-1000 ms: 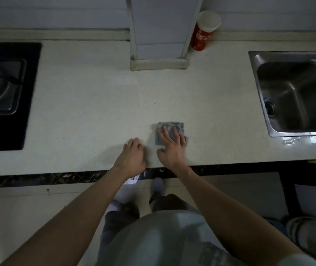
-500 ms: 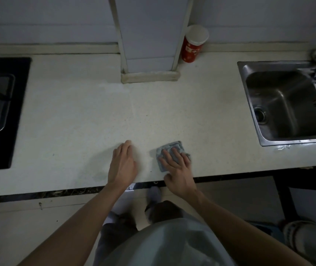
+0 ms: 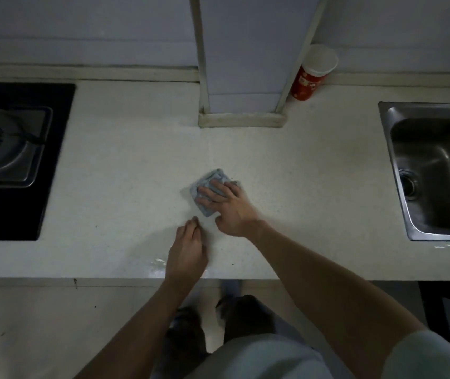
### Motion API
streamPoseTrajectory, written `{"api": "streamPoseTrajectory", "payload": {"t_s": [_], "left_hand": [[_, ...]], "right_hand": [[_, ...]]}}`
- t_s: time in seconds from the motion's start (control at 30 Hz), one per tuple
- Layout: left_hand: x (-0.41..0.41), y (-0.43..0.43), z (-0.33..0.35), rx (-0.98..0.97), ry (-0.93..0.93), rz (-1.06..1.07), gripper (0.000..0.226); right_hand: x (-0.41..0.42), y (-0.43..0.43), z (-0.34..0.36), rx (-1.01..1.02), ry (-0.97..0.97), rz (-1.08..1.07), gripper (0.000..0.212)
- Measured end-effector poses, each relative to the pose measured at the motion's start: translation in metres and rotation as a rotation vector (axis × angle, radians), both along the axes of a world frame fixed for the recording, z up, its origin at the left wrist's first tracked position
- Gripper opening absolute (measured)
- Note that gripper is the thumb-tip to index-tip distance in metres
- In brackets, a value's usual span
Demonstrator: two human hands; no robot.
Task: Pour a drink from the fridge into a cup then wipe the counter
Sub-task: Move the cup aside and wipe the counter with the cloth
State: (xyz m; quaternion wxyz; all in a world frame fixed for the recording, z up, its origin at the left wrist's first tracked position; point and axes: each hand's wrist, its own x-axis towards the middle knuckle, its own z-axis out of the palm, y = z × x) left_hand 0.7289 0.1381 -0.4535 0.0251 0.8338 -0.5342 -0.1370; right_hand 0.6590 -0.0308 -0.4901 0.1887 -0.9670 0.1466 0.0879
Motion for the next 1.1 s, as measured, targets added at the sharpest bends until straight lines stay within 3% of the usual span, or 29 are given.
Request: {"api": "streamPoseTrajectory", "payload": {"t_s": [0.2, 0.43, 0.67, 0.73, 0.83, 0.93, 1.03, 1.1], "left_hand": [[-0.010, -0.008, -0.006, 0.080, 0.096, 0.071, 0.051], [-0.044, -0.031, 0.001, 0.065, 0.160, -0.151, 0.057], [-0.078, -0.025, -0.002, 0.198, 0.081, -0.257, 0.056], [-0.082, -0.024, -0.003, 0.249, 0.021, -0.296, 0.066], [-0.080, -0.030, 0.006, 0.217, 0.025, -0.309, 0.056], [-0.070, -0.038, 0.016, 0.167, 0.110, -0.328, 0.045], [-0.056, -0.043, 0.024, 0.218, 0.206, -0.313, 0.042], [-0.045, -0.043, 0.037, 0.236, 0.209, -0.293, 0.036]], "right_hand": [[0.001, -0.056, -0.003, -0.009, -0.031, -0.100, 0.073], [-0.068, -0.104, -0.004, -0.036, 0.015, -0.408, 0.071], [-0.165, -0.095, -0.001, -0.008, 0.060, -0.689, 0.075], [-0.176, -0.082, 0.001, 0.011, 0.061, -0.724, 0.076], [-0.180, -0.072, 0.004, 0.027, 0.104, -0.725, 0.076], [-0.177, -0.085, 0.019, 0.065, 0.173, -0.679, 0.069], [-0.165, -0.097, 0.051, 0.143, 0.071, -0.664, 0.041], [-0.157, -0.100, 0.066, 0.153, 0.114, -0.672, 0.032]]}}
